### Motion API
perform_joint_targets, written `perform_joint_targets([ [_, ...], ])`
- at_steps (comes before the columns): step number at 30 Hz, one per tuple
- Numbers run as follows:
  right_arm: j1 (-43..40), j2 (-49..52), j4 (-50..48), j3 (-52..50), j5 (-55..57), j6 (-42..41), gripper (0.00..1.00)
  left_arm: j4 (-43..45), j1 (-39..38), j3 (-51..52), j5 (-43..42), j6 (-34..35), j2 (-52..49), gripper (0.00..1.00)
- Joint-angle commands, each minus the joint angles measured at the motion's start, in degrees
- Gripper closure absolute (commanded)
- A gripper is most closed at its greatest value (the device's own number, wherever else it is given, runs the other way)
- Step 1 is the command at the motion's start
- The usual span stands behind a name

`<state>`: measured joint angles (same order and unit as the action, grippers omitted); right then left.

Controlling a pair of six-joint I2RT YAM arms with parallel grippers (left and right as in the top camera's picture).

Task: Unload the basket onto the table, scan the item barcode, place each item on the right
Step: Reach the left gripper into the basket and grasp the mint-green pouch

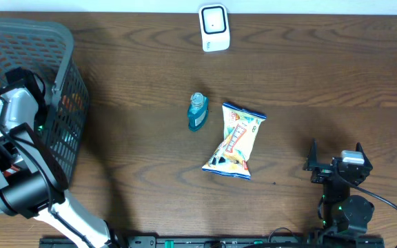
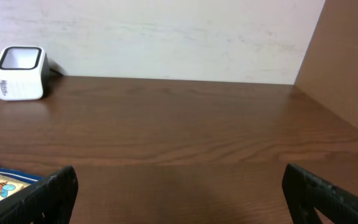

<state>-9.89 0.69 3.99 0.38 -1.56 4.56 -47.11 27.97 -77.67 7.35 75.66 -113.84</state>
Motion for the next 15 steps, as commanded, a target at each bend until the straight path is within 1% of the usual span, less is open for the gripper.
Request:
perform_joint_targets([
  [1,-0.2,-0.31,0.2,-0.07,-0.28,-0.68,0.01,-0.13,1.29,4.39,-7.82,-9.35,-5.38,0.63],
  [4,-0.2,-0.31,0.2,-0.07,-0.28,-0.68,0.01,-0.11,3.69,2.8,-7.82,-13.55,2.03,0.63],
  [9,-0.2,-0.31,0.2,-0.07,-0.28,-0.68,0.01,-0.09,7.87,1.18,-8.04,-17.31,17.03,0.63],
  [12,-0.2,-0.31,0.2,-0.07,-0.28,-0.68,0.01,-0.11,10.03,0.61,-8.46,-18.23,27.54,0.63],
  [15,-0.2,-0.31,0.2,-0.07,-0.28,-0.68,0.01,-0.11,10.6,0.59,-8.5,-18.23,37.55,0.63],
])
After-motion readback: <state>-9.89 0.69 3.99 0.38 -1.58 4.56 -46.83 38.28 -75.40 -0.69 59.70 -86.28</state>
